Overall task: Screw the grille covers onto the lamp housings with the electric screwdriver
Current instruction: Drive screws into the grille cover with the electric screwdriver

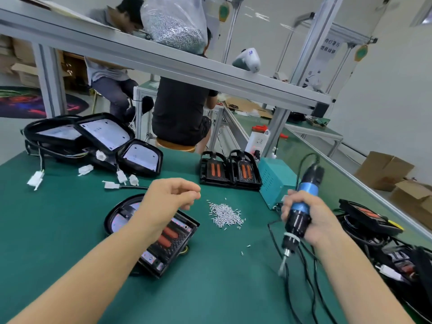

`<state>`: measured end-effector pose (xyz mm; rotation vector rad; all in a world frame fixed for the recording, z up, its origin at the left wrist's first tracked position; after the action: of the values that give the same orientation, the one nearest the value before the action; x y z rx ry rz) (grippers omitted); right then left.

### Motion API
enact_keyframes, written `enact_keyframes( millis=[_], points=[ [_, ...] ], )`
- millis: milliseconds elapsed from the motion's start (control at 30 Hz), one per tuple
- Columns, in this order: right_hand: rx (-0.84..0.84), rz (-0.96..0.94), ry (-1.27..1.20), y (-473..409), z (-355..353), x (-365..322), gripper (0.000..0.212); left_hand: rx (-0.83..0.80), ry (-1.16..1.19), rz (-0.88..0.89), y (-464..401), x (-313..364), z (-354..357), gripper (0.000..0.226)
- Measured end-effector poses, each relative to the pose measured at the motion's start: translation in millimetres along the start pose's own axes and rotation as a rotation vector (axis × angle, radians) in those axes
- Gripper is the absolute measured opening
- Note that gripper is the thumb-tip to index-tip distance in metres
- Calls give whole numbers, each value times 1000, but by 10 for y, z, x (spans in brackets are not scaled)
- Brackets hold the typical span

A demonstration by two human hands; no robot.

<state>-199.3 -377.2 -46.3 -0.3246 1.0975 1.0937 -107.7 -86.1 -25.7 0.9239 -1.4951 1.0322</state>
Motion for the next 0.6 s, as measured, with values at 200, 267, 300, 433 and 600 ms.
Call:
enact_keyframes(
  millis=[200,267,300,433,600],
  points=[
    [-93,-258,-376,321,607,-262,17,-4,401,-222,67,-336,-134,12],
    [-118,-305,-467,417,774,-231,15,-5,489,-251,112,-400,-132,12],
    [-137,-322,-512,468,859,-208,14,-5,531,-263,132,-423,-128,13],
    [-236,-385,-631,652,1208,-136,19,-9,664,-303,195,-482,-107,14],
    [-286,-502,-638,812,1503,-145,25,-33,769,-365,271,-522,-82,17]
  ],
)
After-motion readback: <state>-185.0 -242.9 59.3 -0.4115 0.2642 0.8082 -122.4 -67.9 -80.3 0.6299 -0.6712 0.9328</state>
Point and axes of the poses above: each hand's wrist, its own y-axis away from the middle knuckle, its own z-axis out of the palm, x = y × z, the point moved 10 cm from there along -y, towards the middle knuckle, and after that the axes turned 4 degrees about -y, right-handed, at the moved point
